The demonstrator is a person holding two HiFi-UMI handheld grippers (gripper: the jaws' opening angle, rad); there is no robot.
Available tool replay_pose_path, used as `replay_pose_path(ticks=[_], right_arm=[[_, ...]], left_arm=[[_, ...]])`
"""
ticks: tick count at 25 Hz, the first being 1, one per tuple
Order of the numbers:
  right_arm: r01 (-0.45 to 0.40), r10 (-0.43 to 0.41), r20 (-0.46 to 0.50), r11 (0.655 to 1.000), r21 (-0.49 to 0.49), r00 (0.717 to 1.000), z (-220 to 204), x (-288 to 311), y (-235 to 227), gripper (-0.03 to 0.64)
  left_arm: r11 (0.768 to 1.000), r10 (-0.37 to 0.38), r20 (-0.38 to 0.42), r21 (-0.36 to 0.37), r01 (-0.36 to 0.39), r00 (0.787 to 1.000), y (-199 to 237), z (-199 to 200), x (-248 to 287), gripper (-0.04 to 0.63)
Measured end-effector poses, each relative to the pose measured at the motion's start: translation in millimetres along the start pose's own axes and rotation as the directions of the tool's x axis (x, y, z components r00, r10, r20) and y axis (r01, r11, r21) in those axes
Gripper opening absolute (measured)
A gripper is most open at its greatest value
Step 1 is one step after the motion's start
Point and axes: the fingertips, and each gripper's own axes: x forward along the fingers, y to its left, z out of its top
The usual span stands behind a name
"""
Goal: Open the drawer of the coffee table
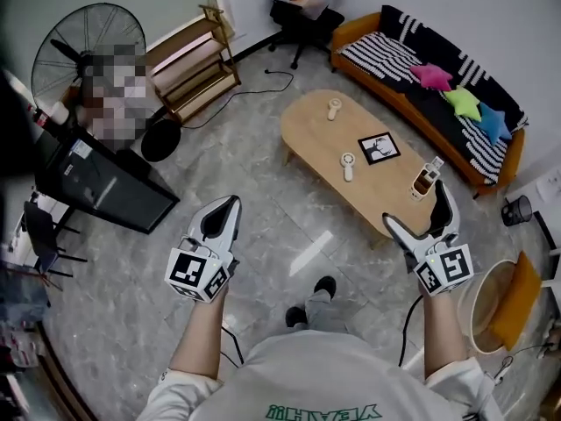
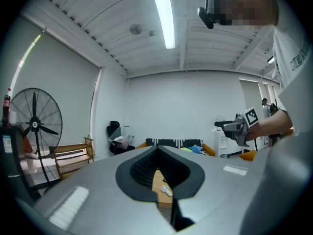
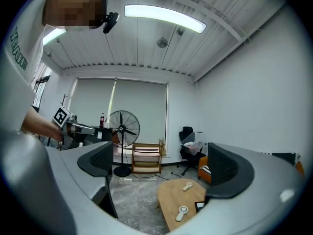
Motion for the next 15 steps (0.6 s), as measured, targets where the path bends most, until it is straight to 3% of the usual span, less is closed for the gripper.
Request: replay_pose_path(ticks=[9, 15], right_arm=[[0.066, -0.066, -0.014, 0.996, 0.053, 0.998, -26, 10, -78, 0.589], [0.135, -0.133, -0.03, 0.988, 0.073, 0.991, -33, -3, -104, 0.589]], left_arm=[[0.993, -0.109, -0.015, 0.032, 0.109, 0.994, -24, 15, 122, -0.002], [0.976, -0.21, -0.053, 0.038, 0.212, 0.976, -48, 12, 183, -0.002]])
